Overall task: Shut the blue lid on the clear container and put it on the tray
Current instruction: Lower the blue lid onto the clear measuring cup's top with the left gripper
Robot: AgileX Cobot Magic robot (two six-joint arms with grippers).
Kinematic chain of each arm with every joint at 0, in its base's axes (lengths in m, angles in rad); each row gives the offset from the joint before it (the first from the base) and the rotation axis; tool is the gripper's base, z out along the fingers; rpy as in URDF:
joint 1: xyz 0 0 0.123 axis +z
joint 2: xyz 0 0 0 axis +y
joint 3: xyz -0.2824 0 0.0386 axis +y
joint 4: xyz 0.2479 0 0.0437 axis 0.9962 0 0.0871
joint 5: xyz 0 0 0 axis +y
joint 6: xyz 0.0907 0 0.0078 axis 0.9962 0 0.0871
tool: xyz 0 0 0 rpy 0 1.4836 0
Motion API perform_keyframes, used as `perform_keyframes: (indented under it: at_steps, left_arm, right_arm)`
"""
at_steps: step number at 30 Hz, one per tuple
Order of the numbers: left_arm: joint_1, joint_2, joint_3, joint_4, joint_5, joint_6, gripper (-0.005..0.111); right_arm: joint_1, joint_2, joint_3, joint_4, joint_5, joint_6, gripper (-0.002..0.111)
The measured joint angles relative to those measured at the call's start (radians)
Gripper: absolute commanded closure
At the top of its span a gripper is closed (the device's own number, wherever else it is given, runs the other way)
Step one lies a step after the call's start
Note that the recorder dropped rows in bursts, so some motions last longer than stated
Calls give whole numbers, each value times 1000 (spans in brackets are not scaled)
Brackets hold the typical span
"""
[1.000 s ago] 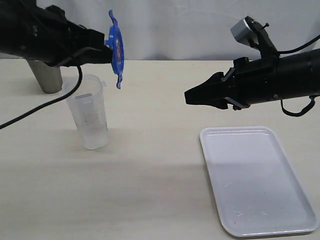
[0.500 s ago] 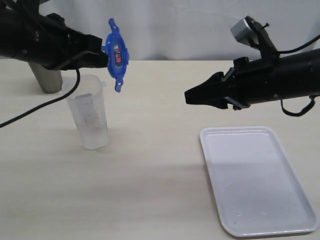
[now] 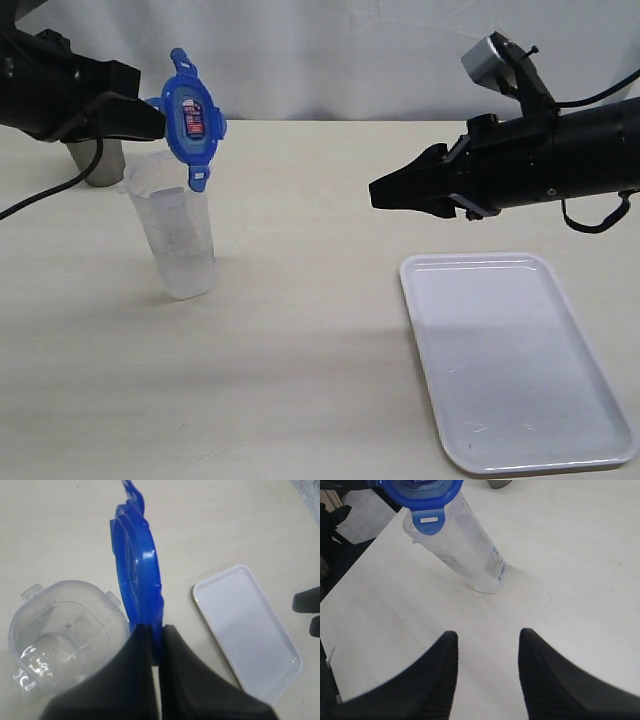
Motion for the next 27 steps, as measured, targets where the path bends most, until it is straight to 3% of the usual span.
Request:
perform_keyframes:
  at_steps: [27]
  left_arm:
    - [0,16,42,45,-24,5,107]
  right_arm:
    - [0,0,0,0,0,7,69]
